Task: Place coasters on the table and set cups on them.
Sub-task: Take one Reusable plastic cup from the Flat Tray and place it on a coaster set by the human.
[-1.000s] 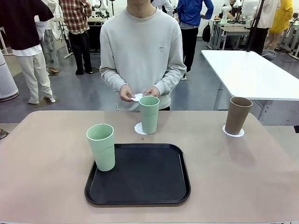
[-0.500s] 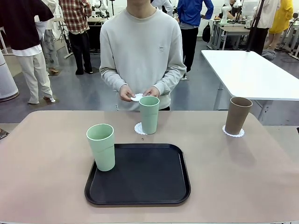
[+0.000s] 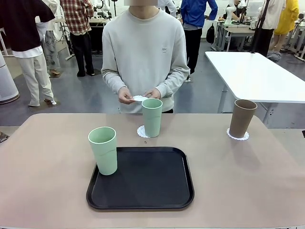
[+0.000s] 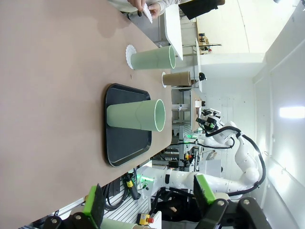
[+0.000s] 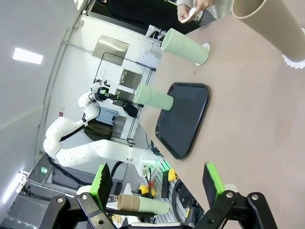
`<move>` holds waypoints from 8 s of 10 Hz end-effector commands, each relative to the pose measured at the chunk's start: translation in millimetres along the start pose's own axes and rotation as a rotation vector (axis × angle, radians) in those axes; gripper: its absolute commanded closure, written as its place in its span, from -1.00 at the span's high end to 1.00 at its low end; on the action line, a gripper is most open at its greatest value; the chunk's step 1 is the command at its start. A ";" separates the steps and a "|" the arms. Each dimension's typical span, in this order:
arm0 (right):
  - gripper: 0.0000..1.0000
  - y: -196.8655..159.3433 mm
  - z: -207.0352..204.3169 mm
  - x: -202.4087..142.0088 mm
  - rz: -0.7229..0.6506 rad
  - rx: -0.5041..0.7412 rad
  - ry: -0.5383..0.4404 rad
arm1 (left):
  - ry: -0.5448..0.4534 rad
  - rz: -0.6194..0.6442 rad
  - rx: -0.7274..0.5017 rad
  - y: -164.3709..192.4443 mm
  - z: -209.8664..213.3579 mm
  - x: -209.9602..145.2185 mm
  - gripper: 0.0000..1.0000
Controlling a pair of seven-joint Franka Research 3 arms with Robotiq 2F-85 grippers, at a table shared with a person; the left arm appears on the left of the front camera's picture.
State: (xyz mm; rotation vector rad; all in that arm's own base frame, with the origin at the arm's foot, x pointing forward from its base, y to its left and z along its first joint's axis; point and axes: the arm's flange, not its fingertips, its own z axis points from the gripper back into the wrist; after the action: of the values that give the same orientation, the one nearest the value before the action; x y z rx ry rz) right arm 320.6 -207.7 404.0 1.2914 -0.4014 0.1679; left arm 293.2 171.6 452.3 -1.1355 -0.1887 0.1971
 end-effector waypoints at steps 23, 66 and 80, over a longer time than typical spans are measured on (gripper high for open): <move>1.00 0.2 0.4 0.1 0.004 0.007 -0.003 | 0.055 -0.834 0.347 -80.4 -55.7 73.9 1.00; 1.00 0.2 0.4 0.1 0.004 0.007 -0.003 | 0.055 -1.521 -0.457 71.0 -303.2 59.1 1.00; 1.00 0.2 0.4 0.1 0.004 0.007 -0.003 | 0.221 -1.510 -0.537 84.6 -366.4 71.9 1.00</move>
State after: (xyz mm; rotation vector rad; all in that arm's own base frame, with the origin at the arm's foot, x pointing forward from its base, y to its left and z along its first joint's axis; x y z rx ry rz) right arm 320.5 -208.3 404.2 1.2894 -0.4016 0.1660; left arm 454.1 -91.8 232.5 -1.2423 -0.8988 -1.3394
